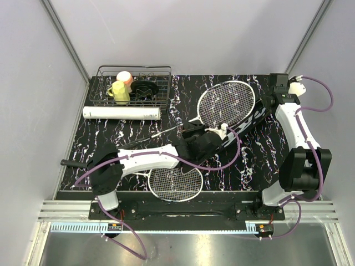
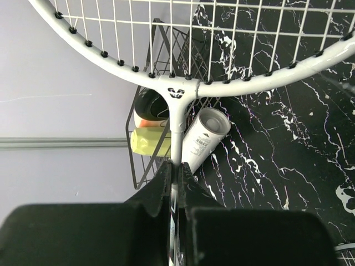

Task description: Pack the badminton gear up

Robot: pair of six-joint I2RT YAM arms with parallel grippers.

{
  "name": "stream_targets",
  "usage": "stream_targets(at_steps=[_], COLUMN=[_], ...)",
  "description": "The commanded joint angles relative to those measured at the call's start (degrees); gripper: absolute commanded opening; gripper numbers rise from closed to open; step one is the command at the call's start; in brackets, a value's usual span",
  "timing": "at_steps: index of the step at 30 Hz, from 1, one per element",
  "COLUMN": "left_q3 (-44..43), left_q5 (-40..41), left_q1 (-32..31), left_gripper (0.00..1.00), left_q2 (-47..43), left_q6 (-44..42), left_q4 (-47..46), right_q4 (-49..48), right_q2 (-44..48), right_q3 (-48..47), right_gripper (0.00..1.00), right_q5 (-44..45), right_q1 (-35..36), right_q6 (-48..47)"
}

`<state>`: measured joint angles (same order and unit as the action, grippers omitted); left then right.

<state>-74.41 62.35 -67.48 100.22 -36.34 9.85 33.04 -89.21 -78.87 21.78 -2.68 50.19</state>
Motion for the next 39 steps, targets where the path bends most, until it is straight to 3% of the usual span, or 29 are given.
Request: stream_targets(at_steps=[1, 12, 17, 24, 27, 31, 39], left_q3=[-0.4, -3.4, -6.8, -19.0, -23.0, -26.5, -23.9], left_q5=[5.4, 7.3, 9.0, 10.8, 8.4, 1.7, -9.5], left_q1=[-0.8, -0.8, -0.8, -1.2, -1.9, -3.3, -5.6], left_gripper=[0.0, 0.0, 0.0, 0.0, 0.0, 0.0, 0.0], left_q2=[-2.1, 6.0, 11.8, 20.5, 23.2, 23.8, 18.2], left_q6=[0.3, -3.9, -9.1, -13.4, -12.2, -2.5, 6.4], left_q4=[-0.2, -1.9, -8.9, -12.0, -8.1, 2.3, 14.8], right_q4=[-0.7, -1.5, -4.8, -11.6, -14.7, -20.4, -37.1], right_q2=[0.4, 5.1, 7.7, 9.3, 10.4, 12.2, 12.0], right_q3=[-2.3, 0.4, 4.9, 12.8, 16.3, 19.0, 24.8], right_gripper=[0.0, 0.0, 0.0, 0.0, 0.0, 0.0, 0.0], right_q5=[1.2, -7.6, -13.3, -24.9, -26.5, -27.5, -35.4], right_q1=[-0.3, -0.3, -0.3, -0.3, -0.3, -0.3, -1.8], right_q6=[1.7, 4.6, 5.9, 8.3, 7.6, 5.1, 0.6])
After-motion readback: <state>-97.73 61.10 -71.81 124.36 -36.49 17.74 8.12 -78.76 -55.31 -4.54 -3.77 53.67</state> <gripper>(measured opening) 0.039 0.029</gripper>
